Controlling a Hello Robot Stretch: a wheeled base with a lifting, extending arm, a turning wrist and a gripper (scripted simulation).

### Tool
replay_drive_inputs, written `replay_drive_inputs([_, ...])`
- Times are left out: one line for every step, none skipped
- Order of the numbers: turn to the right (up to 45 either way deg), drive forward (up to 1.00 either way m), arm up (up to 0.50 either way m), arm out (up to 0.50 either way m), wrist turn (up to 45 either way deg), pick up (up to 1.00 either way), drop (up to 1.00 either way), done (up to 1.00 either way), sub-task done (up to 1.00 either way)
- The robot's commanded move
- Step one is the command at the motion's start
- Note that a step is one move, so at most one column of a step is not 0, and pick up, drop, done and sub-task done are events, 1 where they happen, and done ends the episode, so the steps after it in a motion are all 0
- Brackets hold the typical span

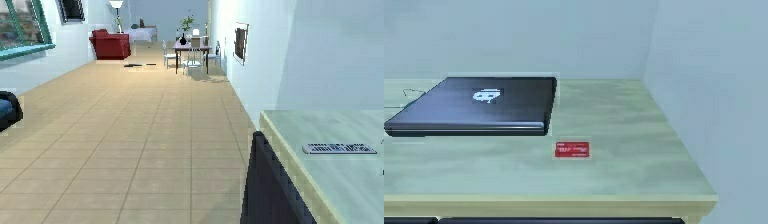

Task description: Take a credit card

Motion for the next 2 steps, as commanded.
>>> replay_drive_inputs([0.0, 0.0, 0.5, 0.0, 0.0, 0.0, 0.0, 0.0, 0.0])
replay_drive_inputs([0.0, 0.0, 0.38, 0.0, 0.0, 0.0, 0.0, 0.0, 0.0])
